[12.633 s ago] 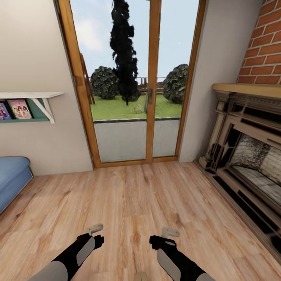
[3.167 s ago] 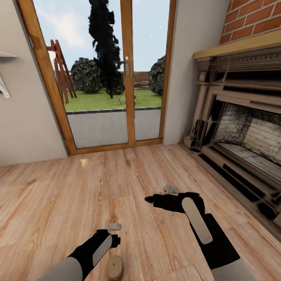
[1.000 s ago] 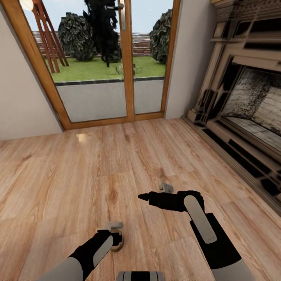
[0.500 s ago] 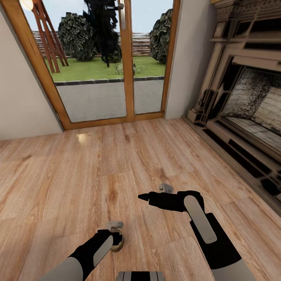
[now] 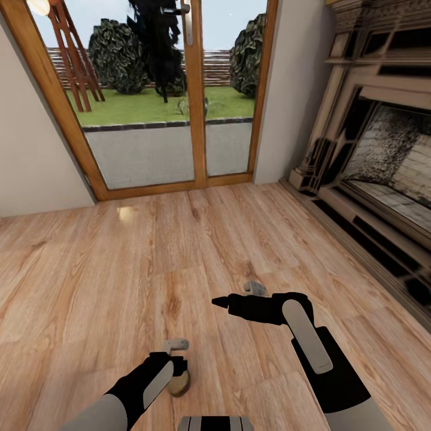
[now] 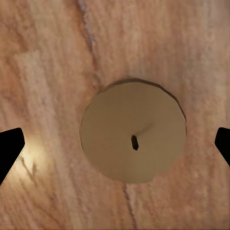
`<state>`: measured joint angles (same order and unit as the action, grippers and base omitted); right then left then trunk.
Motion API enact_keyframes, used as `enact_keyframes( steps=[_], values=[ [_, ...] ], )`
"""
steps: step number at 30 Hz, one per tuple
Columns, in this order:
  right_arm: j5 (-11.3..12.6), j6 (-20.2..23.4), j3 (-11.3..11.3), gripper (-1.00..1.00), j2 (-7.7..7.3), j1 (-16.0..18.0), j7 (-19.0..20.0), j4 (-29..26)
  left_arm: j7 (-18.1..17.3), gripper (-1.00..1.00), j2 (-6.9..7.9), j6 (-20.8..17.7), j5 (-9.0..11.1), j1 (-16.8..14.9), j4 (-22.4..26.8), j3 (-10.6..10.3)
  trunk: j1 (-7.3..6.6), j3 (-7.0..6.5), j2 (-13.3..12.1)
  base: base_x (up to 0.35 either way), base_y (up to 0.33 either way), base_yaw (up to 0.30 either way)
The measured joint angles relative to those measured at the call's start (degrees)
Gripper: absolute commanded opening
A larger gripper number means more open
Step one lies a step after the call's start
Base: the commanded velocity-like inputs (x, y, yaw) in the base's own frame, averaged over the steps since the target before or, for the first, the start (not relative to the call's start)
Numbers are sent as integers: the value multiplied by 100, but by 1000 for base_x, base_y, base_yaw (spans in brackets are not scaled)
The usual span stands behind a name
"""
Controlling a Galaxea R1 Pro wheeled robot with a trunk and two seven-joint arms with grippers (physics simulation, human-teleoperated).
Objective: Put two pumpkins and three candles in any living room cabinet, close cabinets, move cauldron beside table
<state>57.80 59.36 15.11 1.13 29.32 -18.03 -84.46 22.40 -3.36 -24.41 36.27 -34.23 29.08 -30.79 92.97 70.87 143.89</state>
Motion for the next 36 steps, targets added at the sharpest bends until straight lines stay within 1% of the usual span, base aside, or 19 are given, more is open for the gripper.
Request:
enact_keyframes(
  steps=[6,14,21,23,25,28,30,34,36],
  values=[
    [-1,1,0,100,0,0,0,-3,1,100,4,0,-4,0,-3,0,-1,0,0,130,4,0],
    [0,2,0,100,0,0,0,-4,2,100,3,8,-4,0,0,0,1,0,0,17,0,0],
    [1,2,0,100,0,0,0,-32,0,100,1,9,-8,0,0,2,19,155,9,0,0,0],
    [13,5,0,100,-5,0,14,-122,0,100,3,15,-11,0,0,6,24,199,12,0,0,0],
    [22,8,3,100,-7,0,73,-176,0,100,4,16,-11,0,0,8,29,243,14,0,0,0],
    [61,8,8,100,-18,0,496,-218,0,100,5,23,-12,0,0,8,37,310,18,0,0,0],
    [65,8,9,100,-68,0,798,-220,0,100,6,25,-12,0,0,9,42,354,21,0,0,0],
    [63,14,2,100,-149,0,960,-202,0,100,1,26,-12,0,0,8,53,443,26,0,0,0],
    [62,12,2,100,-160,0,977,-195,0,100,-1,28,-12,0,0,7,58,487,29,0,0,0]
  ],
)
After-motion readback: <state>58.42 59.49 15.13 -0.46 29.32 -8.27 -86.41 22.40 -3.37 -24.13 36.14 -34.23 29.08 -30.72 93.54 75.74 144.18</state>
